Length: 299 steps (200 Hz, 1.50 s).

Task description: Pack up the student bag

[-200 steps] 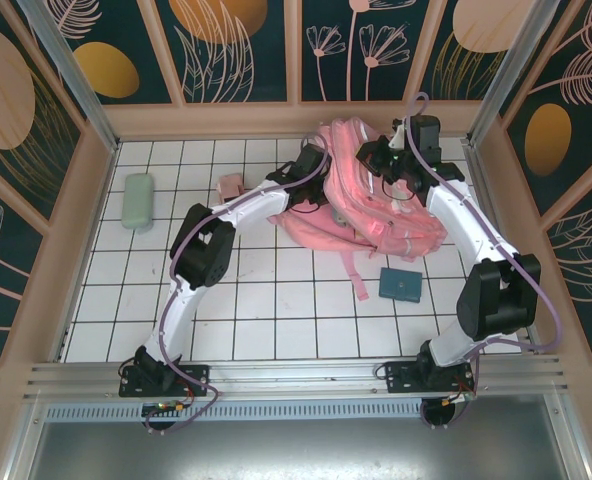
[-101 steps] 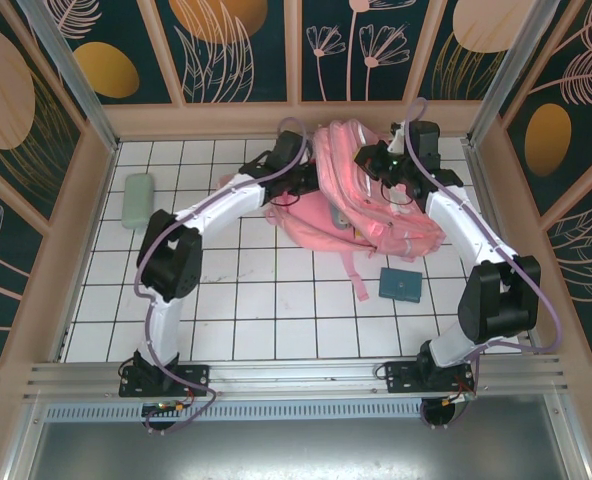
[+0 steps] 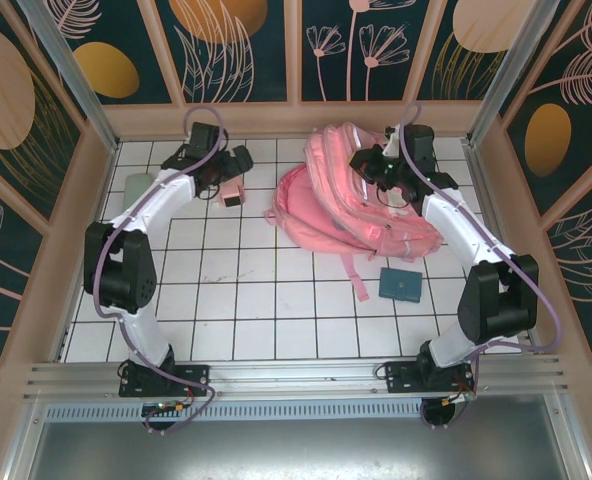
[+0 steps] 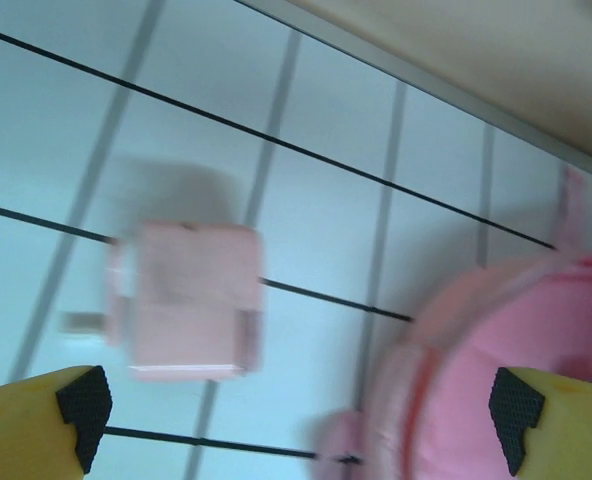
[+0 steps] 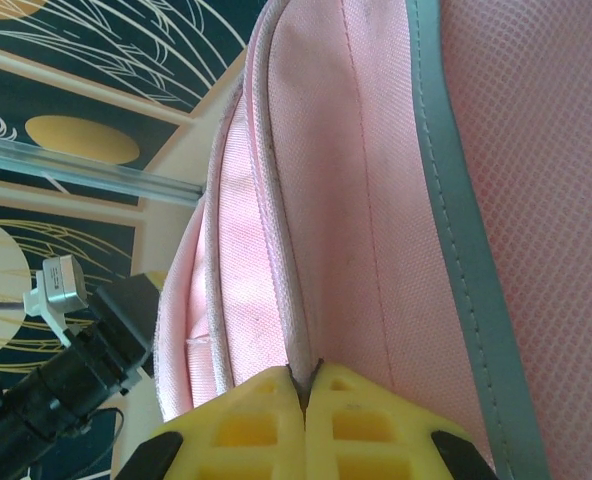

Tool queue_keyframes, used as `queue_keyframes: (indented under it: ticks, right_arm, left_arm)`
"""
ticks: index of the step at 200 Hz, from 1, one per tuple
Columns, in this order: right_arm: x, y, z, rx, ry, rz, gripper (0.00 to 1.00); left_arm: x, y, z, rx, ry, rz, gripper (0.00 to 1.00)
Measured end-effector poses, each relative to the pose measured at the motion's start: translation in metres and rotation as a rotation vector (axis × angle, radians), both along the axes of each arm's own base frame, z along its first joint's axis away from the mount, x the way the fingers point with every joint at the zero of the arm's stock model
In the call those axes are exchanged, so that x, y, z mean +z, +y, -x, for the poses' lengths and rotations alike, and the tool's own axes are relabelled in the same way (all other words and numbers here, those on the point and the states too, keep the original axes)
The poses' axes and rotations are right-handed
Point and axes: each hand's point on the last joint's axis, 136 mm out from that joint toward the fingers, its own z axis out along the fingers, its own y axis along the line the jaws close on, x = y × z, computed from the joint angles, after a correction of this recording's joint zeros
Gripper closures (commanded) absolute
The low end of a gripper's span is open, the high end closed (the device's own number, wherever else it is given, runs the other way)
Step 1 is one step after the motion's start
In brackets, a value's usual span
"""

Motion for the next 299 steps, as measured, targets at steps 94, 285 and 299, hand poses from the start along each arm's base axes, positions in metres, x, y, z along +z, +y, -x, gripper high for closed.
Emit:
queue_keyframes:
  ticks: [94, 285, 299]
  right_arm:
    - [-0.002, 0.005, 0.002, 0.012, 0.002, 0.003, 1.00]
    - [-0.026, 0.020, -0.004, 0.053, 0.046, -0.002, 1.00]
    - [-0.026, 0.020, -0.005, 0.054, 0.045, -0.002, 1.00]
  left_arm:
    - [-0.043, 0.197, 0.000, 0.397, 0.100, -0.139, 0.01]
    - [-0.093, 0.180, 0.043, 0.375, 0.119, 0.161, 0.03]
    - [-0.092, 0.182, 0.045, 0.379, 0.140, 0.142, 0.01]
